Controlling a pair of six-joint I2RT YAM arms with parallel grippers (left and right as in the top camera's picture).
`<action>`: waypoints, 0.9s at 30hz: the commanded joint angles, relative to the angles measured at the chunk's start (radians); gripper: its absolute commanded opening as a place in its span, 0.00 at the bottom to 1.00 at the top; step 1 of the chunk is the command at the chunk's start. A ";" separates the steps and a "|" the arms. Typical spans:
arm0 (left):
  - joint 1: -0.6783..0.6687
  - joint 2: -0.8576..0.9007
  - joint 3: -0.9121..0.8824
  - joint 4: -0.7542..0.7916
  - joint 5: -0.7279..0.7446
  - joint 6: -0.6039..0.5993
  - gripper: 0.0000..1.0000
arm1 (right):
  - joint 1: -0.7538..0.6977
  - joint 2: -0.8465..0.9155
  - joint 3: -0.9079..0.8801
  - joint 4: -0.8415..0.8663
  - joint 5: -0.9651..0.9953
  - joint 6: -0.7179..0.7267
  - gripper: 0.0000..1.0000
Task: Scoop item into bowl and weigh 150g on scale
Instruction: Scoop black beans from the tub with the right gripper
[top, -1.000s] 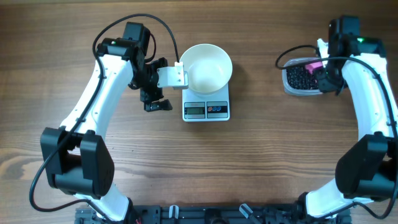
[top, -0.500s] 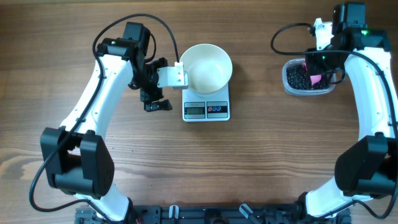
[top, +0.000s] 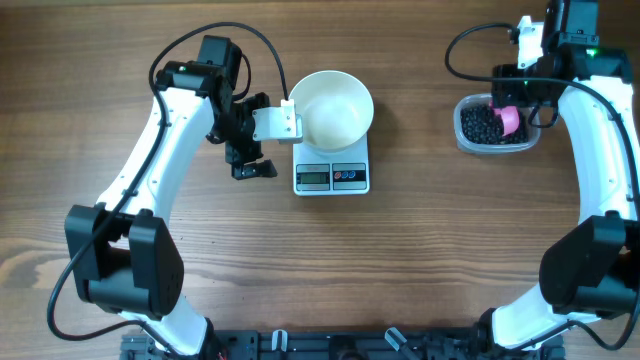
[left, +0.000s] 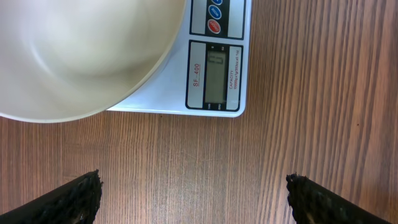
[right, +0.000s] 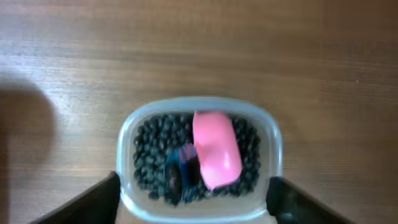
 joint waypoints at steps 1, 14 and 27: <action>0.006 0.002 -0.008 0.000 0.027 0.019 1.00 | -0.001 0.024 0.010 0.038 -0.015 0.001 0.86; 0.006 0.002 -0.008 0.000 0.027 0.019 1.00 | -0.001 0.125 0.010 0.034 0.023 -0.108 0.38; 0.006 0.002 -0.008 0.000 0.027 0.019 1.00 | -0.006 0.116 0.012 -0.053 0.100 -0.082 0.28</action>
